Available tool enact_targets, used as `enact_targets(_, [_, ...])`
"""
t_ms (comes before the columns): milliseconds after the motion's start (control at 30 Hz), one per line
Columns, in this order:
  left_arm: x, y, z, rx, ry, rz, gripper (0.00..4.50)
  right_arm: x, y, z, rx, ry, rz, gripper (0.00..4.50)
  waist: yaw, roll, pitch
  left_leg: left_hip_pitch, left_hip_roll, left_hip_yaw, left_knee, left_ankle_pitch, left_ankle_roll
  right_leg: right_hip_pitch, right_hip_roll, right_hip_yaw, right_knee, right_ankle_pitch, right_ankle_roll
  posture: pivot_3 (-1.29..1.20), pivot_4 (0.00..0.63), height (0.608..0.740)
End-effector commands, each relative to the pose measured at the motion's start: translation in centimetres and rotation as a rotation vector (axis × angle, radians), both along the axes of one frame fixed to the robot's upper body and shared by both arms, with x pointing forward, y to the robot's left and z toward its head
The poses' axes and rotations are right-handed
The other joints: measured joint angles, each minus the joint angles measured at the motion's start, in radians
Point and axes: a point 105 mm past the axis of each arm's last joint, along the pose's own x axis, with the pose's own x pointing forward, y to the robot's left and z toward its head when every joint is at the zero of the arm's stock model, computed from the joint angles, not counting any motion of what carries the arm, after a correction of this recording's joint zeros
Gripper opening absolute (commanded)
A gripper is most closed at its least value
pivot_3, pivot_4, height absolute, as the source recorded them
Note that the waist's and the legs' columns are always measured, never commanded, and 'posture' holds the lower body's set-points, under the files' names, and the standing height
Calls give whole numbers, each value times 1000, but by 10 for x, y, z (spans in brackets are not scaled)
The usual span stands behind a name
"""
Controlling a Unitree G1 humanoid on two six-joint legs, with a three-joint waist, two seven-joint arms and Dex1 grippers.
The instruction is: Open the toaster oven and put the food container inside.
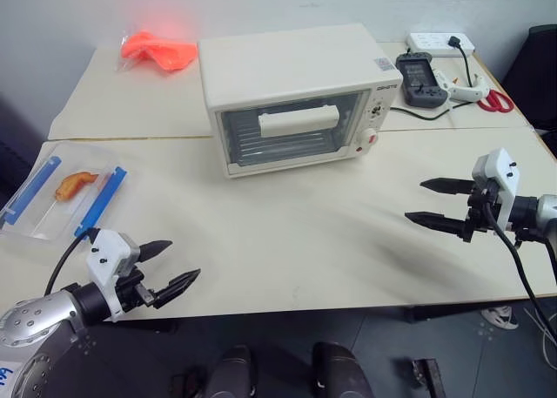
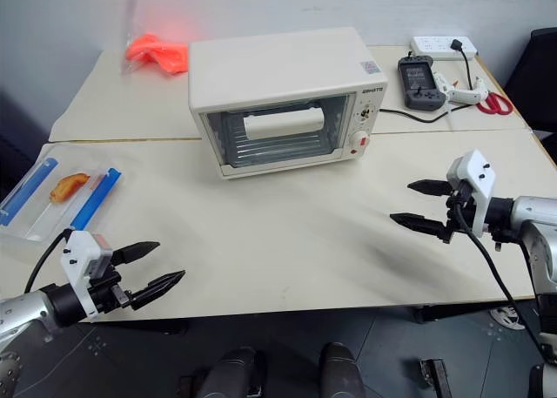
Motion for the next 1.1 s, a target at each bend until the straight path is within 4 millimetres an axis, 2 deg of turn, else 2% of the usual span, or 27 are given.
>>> enact_targets(33, [-3, -2, 3, 14, -13, -27, 4500, -3, 0, 14, -23, -54, 9, 4398, 0, 0, 0, 0, 0, 0, 0, 0, 0, 0, 0, 0, 0, 0, 0, 0, 150, 740])
enact_targets(433, [4, 3, 1, -7, -14, 39, 4500, -3, 4, 9, 0, -23, 6, 4398, 1, 0, 0, 0, 0, 0, 0, 0, 0, 0, 0, 0, 0, 0, 0, 0, 150, 740])
enact_targets(567, [7, -1, 5, -29, -21, 27, 4500, -3, 14, 9, 5, -34, 29, 4398, 0, 0, 0, 0, 0, 0, 0, 0, 0, 0, 0, 0, 1, 0, 0, 0, 150, 740])
enact_targets(833, [15, -40, 61, -219, -96, -204, 4500, 2, 63, 24, 164, -83, 118, 4398, 1, 0, 0, 0, 0, -1, 2, 0, 0, 0, 0, 0, 7, 0, 0, 0, 150, 740])
enact_targets(967, [18, -57, 94, -186, -126, -375, 4500, 21, 93, 44, 246, -129, 181, 4398, -5, 0, 0, 0, 0, -1, 2, 1, -2, -1, 1, 0, 8, 0, 0, 0, 150, 740])
enact_targets(1100, [25, -65, 120, -157, -173, -465, 4500, 42, 111, 52, 264, -157, 187, 4398, -4, 0, 0, 0, -2, -1, 0, 1, -2, -1, 2, -1, 8, 0, 0, 0, 150, 740])
